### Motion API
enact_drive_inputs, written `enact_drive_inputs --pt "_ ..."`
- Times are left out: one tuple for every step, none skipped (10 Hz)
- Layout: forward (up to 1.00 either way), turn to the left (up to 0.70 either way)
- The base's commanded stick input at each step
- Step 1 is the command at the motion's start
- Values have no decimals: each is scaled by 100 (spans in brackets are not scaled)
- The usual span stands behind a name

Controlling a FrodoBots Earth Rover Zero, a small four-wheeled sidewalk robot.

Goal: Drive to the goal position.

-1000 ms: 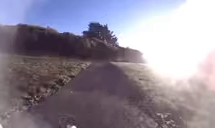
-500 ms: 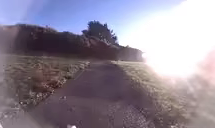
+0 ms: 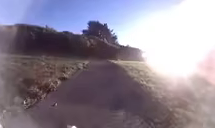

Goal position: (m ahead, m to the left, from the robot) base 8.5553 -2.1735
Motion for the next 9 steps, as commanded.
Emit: enact_drive_inputs --pt "70 0" --pt "70 14" --pt "70 0" --pt "70 0" --pt "70 0" --pt "70 0" --pt "70 0" --pt "70 0" --pt "70 0"
